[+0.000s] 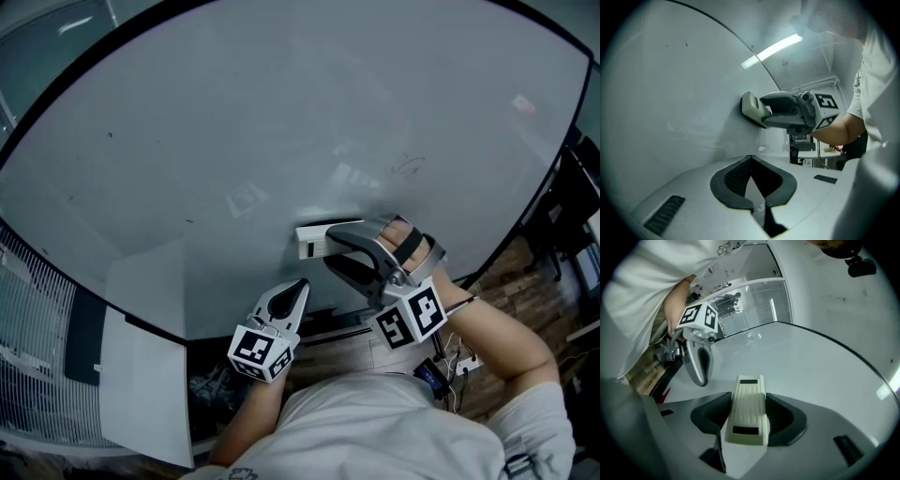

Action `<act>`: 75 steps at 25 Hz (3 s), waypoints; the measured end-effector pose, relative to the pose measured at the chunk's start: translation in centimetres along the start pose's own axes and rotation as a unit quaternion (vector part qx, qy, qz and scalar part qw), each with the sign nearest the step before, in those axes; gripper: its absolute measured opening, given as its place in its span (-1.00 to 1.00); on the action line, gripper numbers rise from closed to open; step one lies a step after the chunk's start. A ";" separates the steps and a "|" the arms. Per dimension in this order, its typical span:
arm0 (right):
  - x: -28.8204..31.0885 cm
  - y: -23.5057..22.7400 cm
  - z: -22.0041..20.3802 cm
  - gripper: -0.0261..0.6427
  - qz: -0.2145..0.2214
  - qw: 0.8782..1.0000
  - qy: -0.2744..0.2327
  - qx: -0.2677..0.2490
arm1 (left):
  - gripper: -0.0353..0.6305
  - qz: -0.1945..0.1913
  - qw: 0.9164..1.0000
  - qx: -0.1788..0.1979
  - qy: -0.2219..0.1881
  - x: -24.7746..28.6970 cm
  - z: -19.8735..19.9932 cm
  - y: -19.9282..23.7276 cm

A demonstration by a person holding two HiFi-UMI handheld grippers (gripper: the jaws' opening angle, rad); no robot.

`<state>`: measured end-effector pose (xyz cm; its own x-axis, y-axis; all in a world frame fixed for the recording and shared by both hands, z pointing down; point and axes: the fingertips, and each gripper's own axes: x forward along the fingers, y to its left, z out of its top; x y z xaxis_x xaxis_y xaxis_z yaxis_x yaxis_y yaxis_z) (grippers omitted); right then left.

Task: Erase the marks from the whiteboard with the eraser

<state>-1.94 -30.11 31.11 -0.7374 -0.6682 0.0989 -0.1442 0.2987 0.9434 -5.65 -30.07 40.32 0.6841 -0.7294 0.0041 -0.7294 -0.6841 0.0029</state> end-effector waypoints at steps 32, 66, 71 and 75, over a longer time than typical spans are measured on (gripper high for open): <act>1.2 -18.0 10.1 -0.21 -0.085 0.993 -0.035 -0.069 | -0.87 0.037 0.999 0.007 0.008 -1.8 -0.7 2.7; 2.5 -14.1 10.4 -0.21 -0.070 0.993 -0.052 -0.080 | -0.87 0.089 0.996 -0.006 -0.003 -6.1 -0.4 4.9; 0.9 -22.7 12.5 -0.21 -0.145 0.981 -0.044 -0.118 | -0.87 0.093 0.996 -0.010 -0.004 -6.7 -0.4 5.6; -0.2 -27.5 13.6 -0.21 -0.186 0.974 -0.041 -0.120 | -0.87 0.097 0.995 -0.010 -0.002 -6.8 -0.4 5.8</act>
<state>-6.83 -28.93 0.81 -0.7147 -0.6404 -0.2812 -0.2608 -0.1290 0.9567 -14.53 -29.05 40.66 0.5305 -0.8477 0.0025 -0.8475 -0.5303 0.0219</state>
